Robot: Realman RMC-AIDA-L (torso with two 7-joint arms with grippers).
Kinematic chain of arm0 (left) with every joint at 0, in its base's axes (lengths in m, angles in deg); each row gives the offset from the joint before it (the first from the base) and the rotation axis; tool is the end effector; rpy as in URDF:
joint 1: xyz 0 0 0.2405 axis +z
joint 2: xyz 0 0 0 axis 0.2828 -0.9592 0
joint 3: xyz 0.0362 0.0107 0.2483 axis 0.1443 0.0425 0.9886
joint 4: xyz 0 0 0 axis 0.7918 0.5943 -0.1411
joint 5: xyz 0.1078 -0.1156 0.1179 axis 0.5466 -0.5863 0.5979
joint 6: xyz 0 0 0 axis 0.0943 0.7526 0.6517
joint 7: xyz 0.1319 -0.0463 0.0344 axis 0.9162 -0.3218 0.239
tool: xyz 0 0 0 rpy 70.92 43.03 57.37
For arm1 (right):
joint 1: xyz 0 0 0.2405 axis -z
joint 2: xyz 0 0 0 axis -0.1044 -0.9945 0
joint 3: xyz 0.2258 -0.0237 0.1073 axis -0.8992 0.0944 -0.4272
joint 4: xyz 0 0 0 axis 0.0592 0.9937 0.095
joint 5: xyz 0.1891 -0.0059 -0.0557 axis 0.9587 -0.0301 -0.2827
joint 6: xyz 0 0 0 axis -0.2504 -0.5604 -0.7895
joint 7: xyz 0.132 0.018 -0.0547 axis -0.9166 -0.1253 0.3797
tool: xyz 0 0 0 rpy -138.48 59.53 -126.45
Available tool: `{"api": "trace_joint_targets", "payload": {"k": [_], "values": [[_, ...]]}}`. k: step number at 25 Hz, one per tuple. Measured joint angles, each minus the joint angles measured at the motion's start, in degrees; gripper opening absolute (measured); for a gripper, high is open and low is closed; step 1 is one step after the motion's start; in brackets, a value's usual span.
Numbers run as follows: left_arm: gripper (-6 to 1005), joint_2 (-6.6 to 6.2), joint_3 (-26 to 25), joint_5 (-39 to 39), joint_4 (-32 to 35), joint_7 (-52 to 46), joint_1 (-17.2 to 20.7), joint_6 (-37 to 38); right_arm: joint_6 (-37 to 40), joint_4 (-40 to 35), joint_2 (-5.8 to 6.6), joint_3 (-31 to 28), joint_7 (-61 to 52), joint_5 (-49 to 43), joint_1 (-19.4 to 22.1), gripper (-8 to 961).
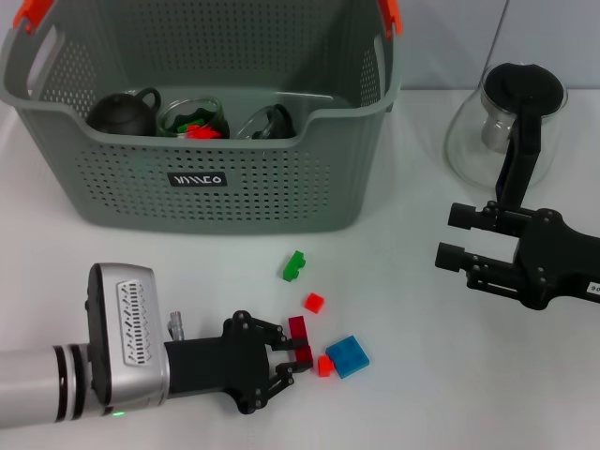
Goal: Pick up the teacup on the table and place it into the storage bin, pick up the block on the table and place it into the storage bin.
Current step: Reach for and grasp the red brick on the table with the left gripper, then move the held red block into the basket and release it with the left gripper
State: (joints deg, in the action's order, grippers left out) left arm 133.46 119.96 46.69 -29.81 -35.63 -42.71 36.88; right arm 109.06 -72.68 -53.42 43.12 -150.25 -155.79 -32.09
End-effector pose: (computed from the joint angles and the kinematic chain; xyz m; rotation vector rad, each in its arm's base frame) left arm -0.2807 0.2613 -0.1040 -2.7877 0.0240 -0.3988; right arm 0.2560 0.2850 0.0080 -2.6611 0.5682 1.0154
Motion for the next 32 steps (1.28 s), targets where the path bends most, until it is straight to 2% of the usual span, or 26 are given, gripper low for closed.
{"api": "trace_joint_targets", "payload": {"k": [6,13,15,18,21,25,29,32], "values": [[185,-0.39,-1.2,-1.3,1.4,-2.0,0.8,3.7,0.2,-0.2,0.0,0.0,0.0,0.0,0.0,673],[186,-1.09,-3.5,-0.7,12.4,-11.6,5.8,14.0,0.4,-0.2,0.05,0.0,0.0,0.1,0.2,673],[186,-1.53,-5.0,-0.7,15.5,-13.9,7.3,18.1,0.5,-0.2,0.09,0.0,0.0,0.2,0.2,673],[186,-2.65,-10.9,-0.6,17.8,-16.4,8.2,27.6,0.4,-0.3,0.09,0.0,0.0,0.2,0.1,673],[185,-3.88,-17.7,-1.0,18.1,-18.6,7.1,36.5,0.3,-0.3,0.06,0.0,0.0,0.1,-0.1,674],[185,-4.95,-24.2,-3.2,18.2,-22.8,4.5,41.9,0.4,-0.3,-0.07,0.0,0.0,0.0,-0.2,674],[186,-6.26,-28.7,-8.2,19.1,-31.4,-0.1,41.4,0.4,-0.3,-0.08,0.0,0.0,0.0,-0.2,674],[186,-7.12,-28.9,-8.7,23.2,-40.9,-4.3,36.1,0.4,-0.3,-0.1,0.0,0.0,0.0,-0.1,674]]}}
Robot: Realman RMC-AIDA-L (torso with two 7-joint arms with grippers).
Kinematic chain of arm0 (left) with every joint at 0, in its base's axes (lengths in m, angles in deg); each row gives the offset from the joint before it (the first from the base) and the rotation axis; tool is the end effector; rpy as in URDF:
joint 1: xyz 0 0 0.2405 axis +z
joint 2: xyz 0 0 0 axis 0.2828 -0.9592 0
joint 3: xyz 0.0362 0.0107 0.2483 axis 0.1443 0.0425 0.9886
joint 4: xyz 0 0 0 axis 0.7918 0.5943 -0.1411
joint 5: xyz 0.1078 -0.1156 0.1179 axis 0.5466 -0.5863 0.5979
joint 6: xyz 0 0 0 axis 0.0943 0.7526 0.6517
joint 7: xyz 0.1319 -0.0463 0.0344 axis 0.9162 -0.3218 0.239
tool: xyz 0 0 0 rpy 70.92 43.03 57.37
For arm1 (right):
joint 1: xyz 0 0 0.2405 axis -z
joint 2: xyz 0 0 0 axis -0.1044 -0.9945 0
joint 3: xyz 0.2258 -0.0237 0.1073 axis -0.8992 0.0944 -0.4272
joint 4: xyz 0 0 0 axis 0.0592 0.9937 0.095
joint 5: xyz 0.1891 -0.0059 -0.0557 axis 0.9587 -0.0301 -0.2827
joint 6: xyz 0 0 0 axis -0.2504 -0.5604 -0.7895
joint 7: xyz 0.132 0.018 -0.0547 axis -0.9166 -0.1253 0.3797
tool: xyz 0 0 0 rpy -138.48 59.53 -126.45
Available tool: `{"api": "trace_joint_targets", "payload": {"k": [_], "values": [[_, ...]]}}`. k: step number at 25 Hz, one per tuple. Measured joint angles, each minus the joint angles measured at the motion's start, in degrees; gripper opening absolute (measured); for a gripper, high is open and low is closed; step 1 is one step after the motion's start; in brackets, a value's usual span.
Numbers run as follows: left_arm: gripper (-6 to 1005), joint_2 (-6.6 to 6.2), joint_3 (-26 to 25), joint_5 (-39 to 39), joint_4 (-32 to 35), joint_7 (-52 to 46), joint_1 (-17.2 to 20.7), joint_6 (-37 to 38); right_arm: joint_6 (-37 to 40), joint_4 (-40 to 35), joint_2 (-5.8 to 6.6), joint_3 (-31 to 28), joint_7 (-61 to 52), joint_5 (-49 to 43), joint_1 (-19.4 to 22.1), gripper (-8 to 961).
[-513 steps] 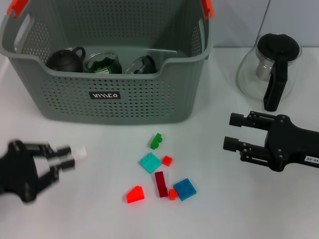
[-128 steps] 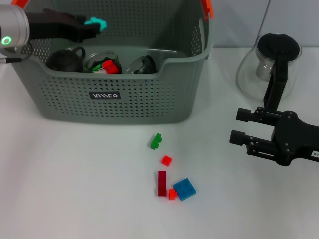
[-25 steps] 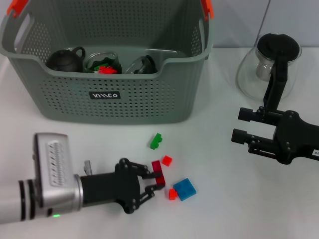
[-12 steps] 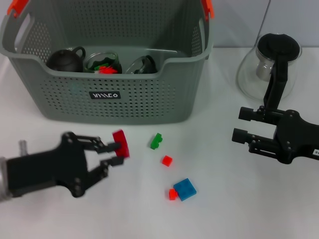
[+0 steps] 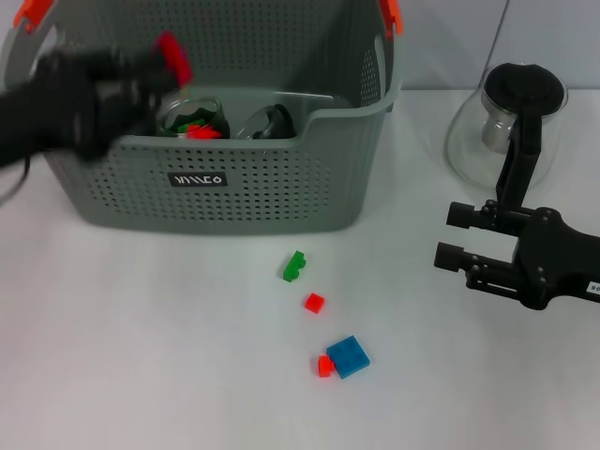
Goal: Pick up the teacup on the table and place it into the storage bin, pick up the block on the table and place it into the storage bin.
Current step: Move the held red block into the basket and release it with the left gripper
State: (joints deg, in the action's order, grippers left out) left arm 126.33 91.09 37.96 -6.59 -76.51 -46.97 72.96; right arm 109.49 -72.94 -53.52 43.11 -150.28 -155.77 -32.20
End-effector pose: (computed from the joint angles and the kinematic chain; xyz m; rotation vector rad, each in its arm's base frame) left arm -0.2264 0.3153 0.0883 -2.4319 -0.2490 -1.1581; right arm 0.2542 0.2849 0.0083 -2.6661 0.5588 1.0227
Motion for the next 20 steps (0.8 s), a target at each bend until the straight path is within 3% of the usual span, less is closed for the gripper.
{"api": "trace_joint_targets", "payload": {"k": [3,6,11,14,20], "values": [[185,-0.06,3.2,2.0,7.1,-11.8,-3.1,-9.2,0.0,0.0,-0.08,0.0,0.0,0.1,0.2,674],[197,-0.2,9.7,5.2,13.1,-21.2,-4.6,-18.2,0.0,0.0,-0.09,0.0,0.0,0.2,0.3,674],[216,-1.32,20.4,15.4,16.3,-33.1,-7.0,-30.2,0.0,0.0,-0.07,0.0,0.0,0.3,0.0,674],[227,-0.72,22.1,21.1,16.5,-38.6,-8.2,-35.2,0.0,0.0,-0.07,0.0,0.0,0.2,-0.1,673],[250,0.71,21.7,22.1,17.7,-40.1,-7.6,-38.1,0.0,0.0,-0.03,0.0,0.0,0.2,0.3,673]]}}
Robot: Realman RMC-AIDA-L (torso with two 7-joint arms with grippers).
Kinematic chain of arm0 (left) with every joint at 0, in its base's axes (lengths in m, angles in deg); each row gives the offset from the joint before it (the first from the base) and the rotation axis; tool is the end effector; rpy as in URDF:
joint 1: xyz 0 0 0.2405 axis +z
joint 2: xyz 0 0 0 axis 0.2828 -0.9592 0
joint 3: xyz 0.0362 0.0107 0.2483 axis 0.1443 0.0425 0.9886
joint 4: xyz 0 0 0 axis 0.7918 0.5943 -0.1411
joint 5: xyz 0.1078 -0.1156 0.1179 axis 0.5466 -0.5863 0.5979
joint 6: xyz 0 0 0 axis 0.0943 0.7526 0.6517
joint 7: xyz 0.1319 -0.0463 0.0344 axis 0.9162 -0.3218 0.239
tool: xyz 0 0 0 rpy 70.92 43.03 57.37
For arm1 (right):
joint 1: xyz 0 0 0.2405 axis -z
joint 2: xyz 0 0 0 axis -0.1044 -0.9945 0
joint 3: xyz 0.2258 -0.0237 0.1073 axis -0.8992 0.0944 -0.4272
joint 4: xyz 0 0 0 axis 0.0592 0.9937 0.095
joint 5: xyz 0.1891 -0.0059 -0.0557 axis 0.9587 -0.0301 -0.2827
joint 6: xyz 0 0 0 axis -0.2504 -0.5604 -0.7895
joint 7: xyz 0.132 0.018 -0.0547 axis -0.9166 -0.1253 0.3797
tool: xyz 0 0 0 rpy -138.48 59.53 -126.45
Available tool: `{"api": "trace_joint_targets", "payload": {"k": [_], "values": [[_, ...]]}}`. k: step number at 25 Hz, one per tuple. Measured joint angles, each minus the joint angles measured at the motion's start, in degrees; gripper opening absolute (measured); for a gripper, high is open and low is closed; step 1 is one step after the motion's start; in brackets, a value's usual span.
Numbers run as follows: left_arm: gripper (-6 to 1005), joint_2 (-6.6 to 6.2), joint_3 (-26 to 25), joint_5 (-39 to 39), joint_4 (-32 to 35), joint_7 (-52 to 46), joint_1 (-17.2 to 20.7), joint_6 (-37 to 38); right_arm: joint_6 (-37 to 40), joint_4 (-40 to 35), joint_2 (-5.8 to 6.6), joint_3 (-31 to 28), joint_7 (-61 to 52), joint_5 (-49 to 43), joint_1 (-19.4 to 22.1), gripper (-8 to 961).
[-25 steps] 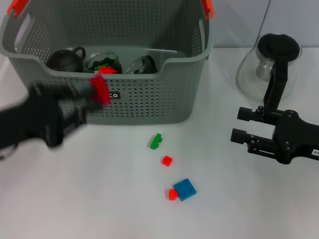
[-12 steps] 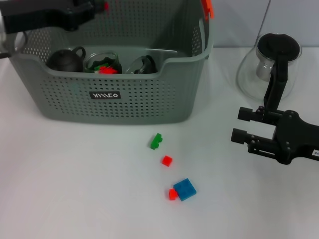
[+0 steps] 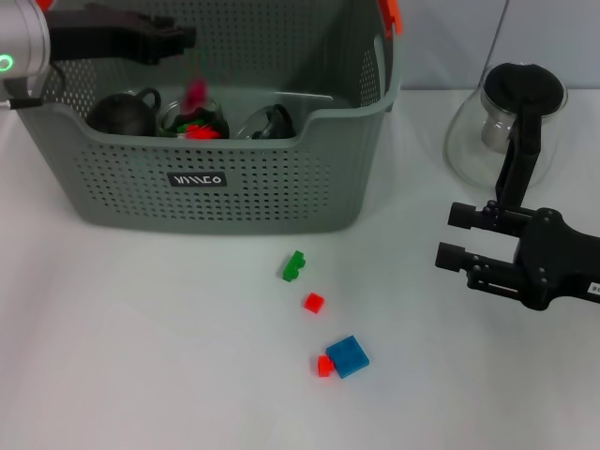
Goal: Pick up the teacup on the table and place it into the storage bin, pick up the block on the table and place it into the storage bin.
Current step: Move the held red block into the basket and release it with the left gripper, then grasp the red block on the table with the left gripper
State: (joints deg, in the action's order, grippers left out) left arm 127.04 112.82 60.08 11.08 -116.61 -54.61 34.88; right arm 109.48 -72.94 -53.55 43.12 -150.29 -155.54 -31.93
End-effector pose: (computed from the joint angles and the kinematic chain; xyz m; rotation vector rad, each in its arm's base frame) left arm -0.1987 0.4163 0.0819 -2.3069 -0.7571 -0.4440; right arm 0.2552 0.2840 0.0084 -2.6601 0.5642 1.0257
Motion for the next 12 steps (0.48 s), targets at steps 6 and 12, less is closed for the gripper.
{"api": "trace_joint_targets", "payload": {"k": [6,12], "values": [[451,0.22,-1.5,-9.1,1.1,1.3,3.0,2.3,0.0,0.0,0.06,0.0,0.0,0.1,0.0,673],[557,0.59,-5.8,-30.1,-6.8,23.1,11.0,19.3,-0.3,0.0,-0.05,0.0,0.1,0.0,-0.2,673]]}}
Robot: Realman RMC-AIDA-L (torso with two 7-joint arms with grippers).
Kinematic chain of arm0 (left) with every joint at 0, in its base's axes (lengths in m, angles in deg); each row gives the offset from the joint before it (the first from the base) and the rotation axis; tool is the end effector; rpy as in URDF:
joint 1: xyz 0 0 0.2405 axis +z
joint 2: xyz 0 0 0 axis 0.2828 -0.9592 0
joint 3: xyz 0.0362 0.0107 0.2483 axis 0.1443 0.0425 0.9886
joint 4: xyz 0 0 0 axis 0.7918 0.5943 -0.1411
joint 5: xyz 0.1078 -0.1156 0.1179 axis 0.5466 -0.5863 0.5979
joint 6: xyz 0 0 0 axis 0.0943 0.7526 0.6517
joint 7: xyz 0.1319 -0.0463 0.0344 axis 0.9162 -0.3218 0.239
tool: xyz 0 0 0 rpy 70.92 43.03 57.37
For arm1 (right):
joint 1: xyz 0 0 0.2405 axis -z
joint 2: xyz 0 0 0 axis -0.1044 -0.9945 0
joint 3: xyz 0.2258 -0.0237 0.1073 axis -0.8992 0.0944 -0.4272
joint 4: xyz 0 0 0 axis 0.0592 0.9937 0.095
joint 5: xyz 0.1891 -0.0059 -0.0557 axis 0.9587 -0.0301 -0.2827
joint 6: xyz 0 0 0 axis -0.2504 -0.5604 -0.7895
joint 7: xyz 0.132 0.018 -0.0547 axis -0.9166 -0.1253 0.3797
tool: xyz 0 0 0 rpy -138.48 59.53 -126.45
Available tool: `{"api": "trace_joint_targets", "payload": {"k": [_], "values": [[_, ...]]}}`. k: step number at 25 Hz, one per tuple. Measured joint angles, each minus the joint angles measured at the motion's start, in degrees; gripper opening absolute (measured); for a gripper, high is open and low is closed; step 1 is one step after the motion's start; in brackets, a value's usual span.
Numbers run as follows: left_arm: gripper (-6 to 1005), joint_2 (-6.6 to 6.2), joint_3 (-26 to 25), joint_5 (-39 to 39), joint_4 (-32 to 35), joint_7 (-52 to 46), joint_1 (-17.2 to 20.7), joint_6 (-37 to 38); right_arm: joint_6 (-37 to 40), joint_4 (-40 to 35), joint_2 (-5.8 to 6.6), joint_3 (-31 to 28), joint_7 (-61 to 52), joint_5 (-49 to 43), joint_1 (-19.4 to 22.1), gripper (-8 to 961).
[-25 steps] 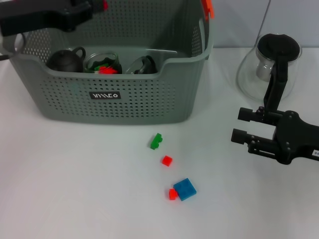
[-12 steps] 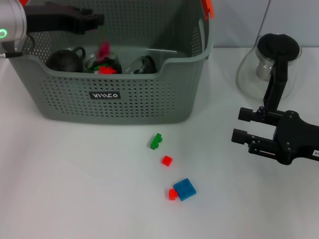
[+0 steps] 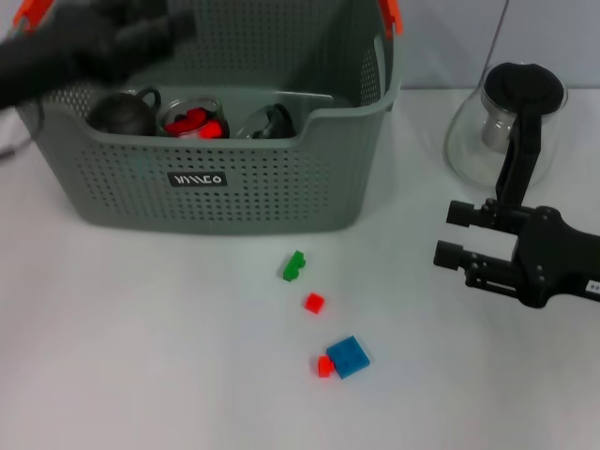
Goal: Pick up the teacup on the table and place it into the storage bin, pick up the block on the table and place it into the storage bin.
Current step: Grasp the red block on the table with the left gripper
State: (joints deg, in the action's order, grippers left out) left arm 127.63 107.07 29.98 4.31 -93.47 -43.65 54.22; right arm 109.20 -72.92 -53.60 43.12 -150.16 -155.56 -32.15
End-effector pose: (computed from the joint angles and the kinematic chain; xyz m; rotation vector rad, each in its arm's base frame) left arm -0.2154 0.3465 0.0903 -2.3535 -0.5285 -1.0279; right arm 0.2544 0.2854 0.0079 -2.6597 0.5591 1.0225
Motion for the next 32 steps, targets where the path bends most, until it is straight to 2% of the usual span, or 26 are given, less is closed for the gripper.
{"api": "trace_joint_targets", "payload": {"k": [1,3,7,10,13,17,20,22,23,27,32], "values": [[557,0.0,0.0,0.0,0.0,0.0,0.0,0.0,-0.1,0.0,0.01,0.0,0.0,0.0,-0.1,673],[556,0.61,-1.6,-1.6,-5.9,12.6,3.3,7.6,-0.2,0.0,0.01,0.0,-0.1,-0.1,-0.2,673],[555,1.86,-2.7,0.8,-11.3,28.7,8.2,14.7,-0.2,0.0,0.01,0.0,-0.1,-0.1,-0.3,674],[555,4.29,-1.8,5.2,-11.8,38.4,12.0,15.9,-0.2,0.0,0.0,0.0,-0.1,-0.1,-0.3,674],[554,5.33,0.2,10.7,-12.9,42.8,13.4,14.7,-0.3,0.0,-0.05,0.0,-0.1,-0.1,-0.3,674],[553,5.28,1.6,16.0,-17.0,44.3,12.1,12.2,-0.3,0.0,-0.01,0.0,-0.1,-0.2,-0.3,674],[552,5.35,5.8,18.5,-20.4,44.7,9.7,7.2,-0.3,0.0,0.01,0.0,-0.1,-0.3,-0.3,674],[553,5.42,9.3,18.8,-23.5,44.7,6.8,2.2,-0.4,0.0,0.01,0.0,-0.1,-0.3,-0.3,674],[553,5.42,9.3,18.8,-23.5,44.7,6.8,2.2,-0.4,0.0,0.01,0.0,-0.1,-0.3,-0.2,674],[553,5.35,12.1,18.9,-27.1,44.7,2.9,-3.9,-0.5,0.1,0.14,0.0,-0.1,-0.3,0.0,673],[546,5.49,16.0,18.8,-27.6,44.9,1.4,-8.9,-0.5,0.1,0.18,0.0,-0.1,-0.3,0.2,673]]}}
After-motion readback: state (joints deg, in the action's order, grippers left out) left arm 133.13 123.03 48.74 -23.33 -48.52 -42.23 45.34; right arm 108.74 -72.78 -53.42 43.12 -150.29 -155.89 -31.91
